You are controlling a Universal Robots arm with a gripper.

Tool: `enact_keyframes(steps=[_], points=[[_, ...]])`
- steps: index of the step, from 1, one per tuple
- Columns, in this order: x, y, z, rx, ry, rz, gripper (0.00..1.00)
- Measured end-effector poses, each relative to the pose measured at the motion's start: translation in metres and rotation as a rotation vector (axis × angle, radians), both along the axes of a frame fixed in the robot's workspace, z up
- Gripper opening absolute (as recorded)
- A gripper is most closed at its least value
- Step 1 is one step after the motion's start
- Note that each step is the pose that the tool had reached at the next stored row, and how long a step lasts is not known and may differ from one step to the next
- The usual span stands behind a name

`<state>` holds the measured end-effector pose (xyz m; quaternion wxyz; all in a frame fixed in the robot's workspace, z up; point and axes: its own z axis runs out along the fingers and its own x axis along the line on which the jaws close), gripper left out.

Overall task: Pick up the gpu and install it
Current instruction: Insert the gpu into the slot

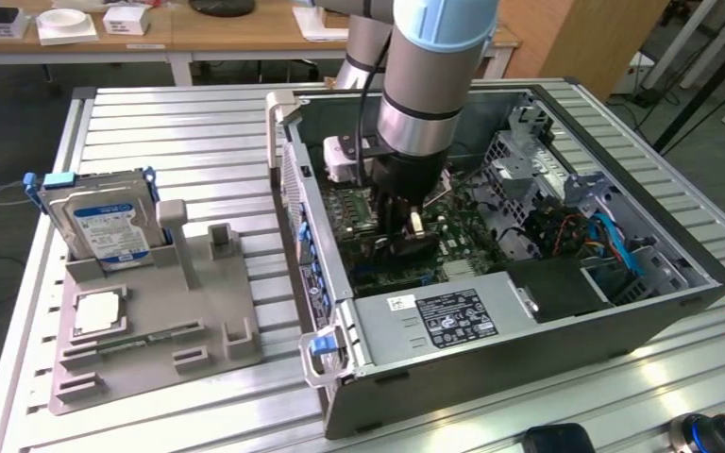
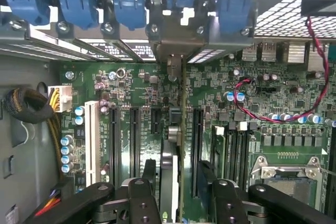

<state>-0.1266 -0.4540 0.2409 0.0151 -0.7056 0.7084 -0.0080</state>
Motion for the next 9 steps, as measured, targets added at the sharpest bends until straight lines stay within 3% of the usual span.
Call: enact_keyframes(steps=[2,6,9], points=[[0.0,0.0004,0.0001,-0.0001,-0.0018,0.0,0.45],[-0.0003,0.0005,0.0066,-0.0002,-0.0123,0.0,0.45],[-0.0004,0.0005,0.0094,-0.0041,-0.0139,0.0,0.45]])
